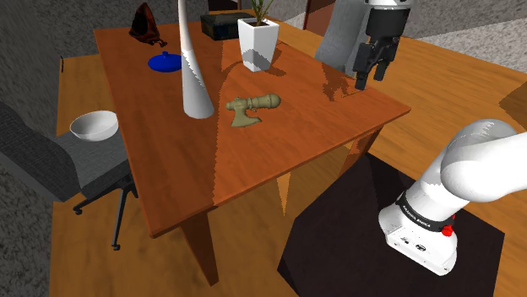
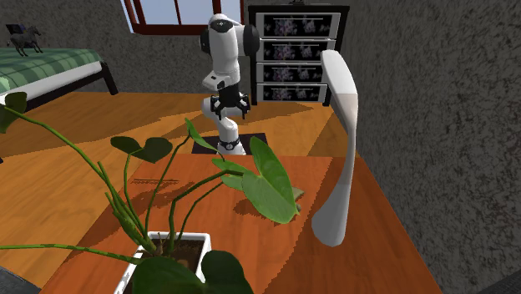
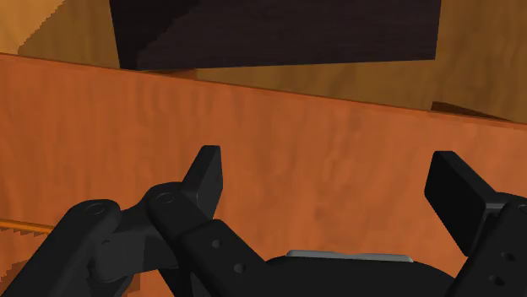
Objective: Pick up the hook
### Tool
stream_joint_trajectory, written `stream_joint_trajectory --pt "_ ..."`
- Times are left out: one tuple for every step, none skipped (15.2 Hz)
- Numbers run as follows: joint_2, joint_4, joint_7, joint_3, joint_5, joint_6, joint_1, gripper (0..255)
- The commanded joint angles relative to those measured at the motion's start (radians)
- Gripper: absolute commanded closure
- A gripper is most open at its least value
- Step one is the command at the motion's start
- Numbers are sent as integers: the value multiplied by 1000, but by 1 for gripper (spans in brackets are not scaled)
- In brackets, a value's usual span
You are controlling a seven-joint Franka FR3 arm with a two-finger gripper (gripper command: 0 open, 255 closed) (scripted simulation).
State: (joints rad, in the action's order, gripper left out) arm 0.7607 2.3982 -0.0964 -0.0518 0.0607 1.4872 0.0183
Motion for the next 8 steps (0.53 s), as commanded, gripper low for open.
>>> stream_joint_trajectory --pt "0 0 0 0 0 0 0 0" --pt "-35 -8 28 7 -4 30 6 0" --pt "-72 -17 56 14 -7 58 13 0" --pt "-108 -28 84 20 -9 86 20 0" --pt "-145 -41 111 26 -10 112 27 0" --pt "-183 -55 138 31 -11 138 34 0" --pt "-220 -70 165 36 -11 162 42 0" --pt "-258 -87 192 41 -11 185 49 0"
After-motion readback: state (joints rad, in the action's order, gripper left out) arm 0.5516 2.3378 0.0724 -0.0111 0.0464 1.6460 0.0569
